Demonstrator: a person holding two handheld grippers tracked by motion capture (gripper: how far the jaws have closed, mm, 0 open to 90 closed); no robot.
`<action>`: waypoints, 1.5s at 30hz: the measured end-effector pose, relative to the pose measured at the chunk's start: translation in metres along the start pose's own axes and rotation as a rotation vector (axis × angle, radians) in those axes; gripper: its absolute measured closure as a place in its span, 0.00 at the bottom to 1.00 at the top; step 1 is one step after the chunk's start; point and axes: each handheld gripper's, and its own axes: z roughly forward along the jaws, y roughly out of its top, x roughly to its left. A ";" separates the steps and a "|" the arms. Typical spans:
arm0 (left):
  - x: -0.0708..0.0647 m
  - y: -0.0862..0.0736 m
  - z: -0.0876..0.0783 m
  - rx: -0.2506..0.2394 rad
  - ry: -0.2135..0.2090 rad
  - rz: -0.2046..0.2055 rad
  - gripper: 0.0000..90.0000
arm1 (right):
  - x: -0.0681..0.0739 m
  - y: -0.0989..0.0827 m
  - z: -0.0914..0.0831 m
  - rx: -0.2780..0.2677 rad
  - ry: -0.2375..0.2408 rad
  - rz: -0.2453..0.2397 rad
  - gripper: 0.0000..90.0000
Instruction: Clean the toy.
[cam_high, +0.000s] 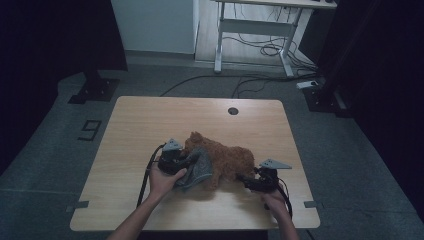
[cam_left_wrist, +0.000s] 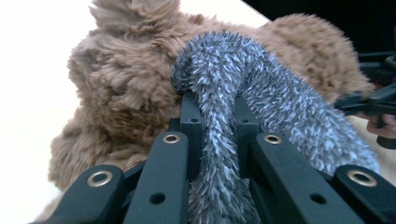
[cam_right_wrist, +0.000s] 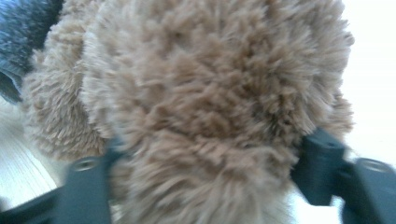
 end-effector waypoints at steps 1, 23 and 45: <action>-0.004 0.005 -0.002 -0.009 0.003 0.019 0.88 | 0.000 0.000 -0.001 -0.004 -0.001 -0.003 0.43; -0.083 0.051 0.086 0.054 0.055 0.245 0.88 | -0.011 0.001 -0.004 -0.012 0.011 0.002 0.54; 0.000 0.018 0.006 0.001 0.177 0.106 0.88 | -0.018 0.000 -0.003 -0.018 0.029 0.031 0.54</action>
